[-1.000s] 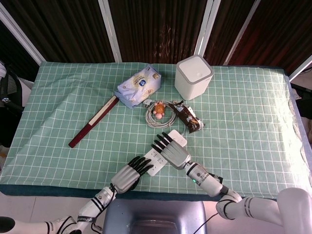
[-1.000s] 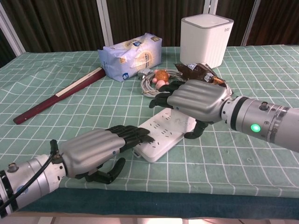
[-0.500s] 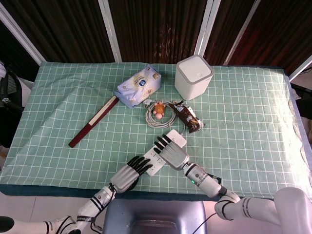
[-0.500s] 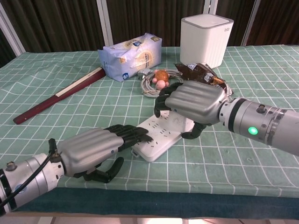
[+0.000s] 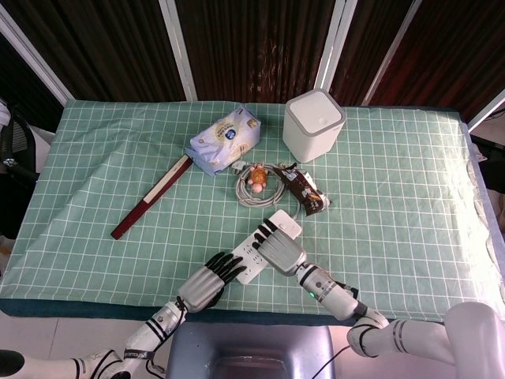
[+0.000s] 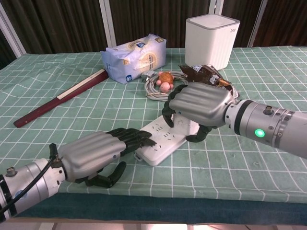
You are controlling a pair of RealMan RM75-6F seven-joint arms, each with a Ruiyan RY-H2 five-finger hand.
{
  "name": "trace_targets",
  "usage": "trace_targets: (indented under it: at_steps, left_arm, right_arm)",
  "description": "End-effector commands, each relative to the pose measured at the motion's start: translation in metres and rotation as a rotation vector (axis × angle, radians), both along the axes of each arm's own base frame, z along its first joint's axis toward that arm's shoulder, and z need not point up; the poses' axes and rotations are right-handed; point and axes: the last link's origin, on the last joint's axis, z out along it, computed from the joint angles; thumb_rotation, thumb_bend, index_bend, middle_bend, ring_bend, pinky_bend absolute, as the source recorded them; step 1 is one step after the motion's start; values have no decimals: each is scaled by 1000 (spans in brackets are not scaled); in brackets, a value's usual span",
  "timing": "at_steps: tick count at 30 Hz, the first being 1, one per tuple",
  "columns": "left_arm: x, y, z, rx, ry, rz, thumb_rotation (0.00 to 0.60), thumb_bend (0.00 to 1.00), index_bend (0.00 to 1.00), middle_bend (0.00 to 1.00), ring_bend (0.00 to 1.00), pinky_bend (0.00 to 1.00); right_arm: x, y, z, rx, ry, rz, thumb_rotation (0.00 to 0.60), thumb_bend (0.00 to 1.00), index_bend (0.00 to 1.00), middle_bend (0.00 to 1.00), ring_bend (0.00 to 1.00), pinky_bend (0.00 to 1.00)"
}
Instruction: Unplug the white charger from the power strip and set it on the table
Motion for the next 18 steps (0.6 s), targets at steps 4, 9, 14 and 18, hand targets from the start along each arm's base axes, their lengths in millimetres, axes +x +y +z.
trace_targets:
  at_steps: [4, 9, 14, 18]
  left_arm:
    - [-2, -1, -2, 1, 9, -5, 600, 766, 0, 15, 0, 29]
    - [-4, -1, -3, 2, 14, -3, 600, 767, 0, 15, 0, 29]
    - [-4, -2, -4, 1, 18, -4, 600, 766, 0, 14, 0, 29]
    - [-5, -3, -5, 1, 22, -6, 600, 765, 0, 14, 0, 29]
  right_arm:
    - [5, 1, 2, -2, 8, -7, 600, 549, 660, 481, 321, 324]
    - [6, 2, 3, -10, 10, -10, 600, 556, 724, 528, 383, 418]
    - [6, 2, 4, -19, 14, -11, 600, 573, 770, 563, 420, 496]
    - [8, 1, 5, -20, 18, -14, 600, 577, 782, 572, 430, 508]
